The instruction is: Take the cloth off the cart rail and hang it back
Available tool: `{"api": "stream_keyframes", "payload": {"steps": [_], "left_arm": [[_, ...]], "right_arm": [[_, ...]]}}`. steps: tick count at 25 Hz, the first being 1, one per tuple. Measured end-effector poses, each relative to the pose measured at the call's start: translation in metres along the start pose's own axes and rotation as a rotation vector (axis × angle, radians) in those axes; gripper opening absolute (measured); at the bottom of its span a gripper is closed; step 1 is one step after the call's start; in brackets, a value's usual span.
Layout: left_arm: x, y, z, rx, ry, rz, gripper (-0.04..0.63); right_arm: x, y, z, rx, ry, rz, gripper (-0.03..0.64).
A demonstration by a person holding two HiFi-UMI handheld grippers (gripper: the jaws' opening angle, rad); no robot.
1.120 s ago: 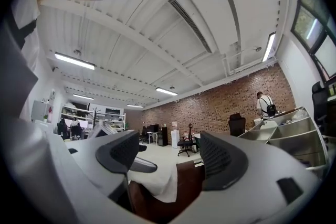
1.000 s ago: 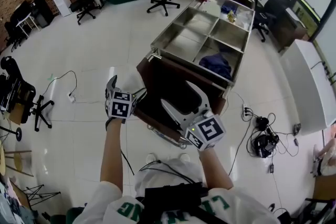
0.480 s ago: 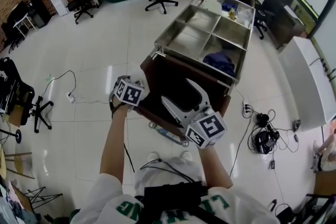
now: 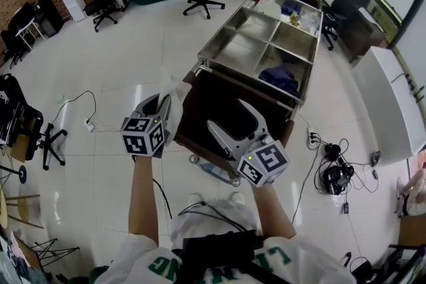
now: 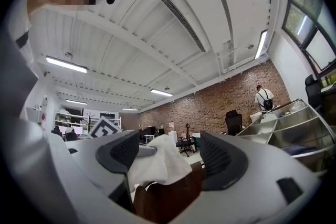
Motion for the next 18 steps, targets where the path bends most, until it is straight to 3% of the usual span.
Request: {"api": "stream_keyframes", "payload": {"steps": [4,10,14,18], "left_arm": [[0.043,0.044,-0.013,0.053,-0.012,-0.217,0.057],[0.092,0.071,-0.029,-0.052,0.062,-0.469,0.057],[0.109,0.07,-0.04,-0.139,0.115,-0.51,0.057],[0.113,0.063,-0.046,-0.139,0.111,-0.506,0.057]], "right_arm": [[0.001,0.003,0.0,0.003,-0.01,-0.006,0.37],[0.001,0.013,-0.001,0.026,-0.023,-0.035,0.37],[0.002,0.022,0.0,0.042,-0.019,-0.055,0.37],[0.001,0.026,0.004,0.06,-0.006,-0.063,0.37]]}}
Point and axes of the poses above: the fingertips, and each gripper's own axes: x backward along the fingers, z to its left, y out of its top, the point moved 4 cm from there along x, backward along the fingers, and after that the axes turned 11 degrees about -z, right-handed, at the moved point
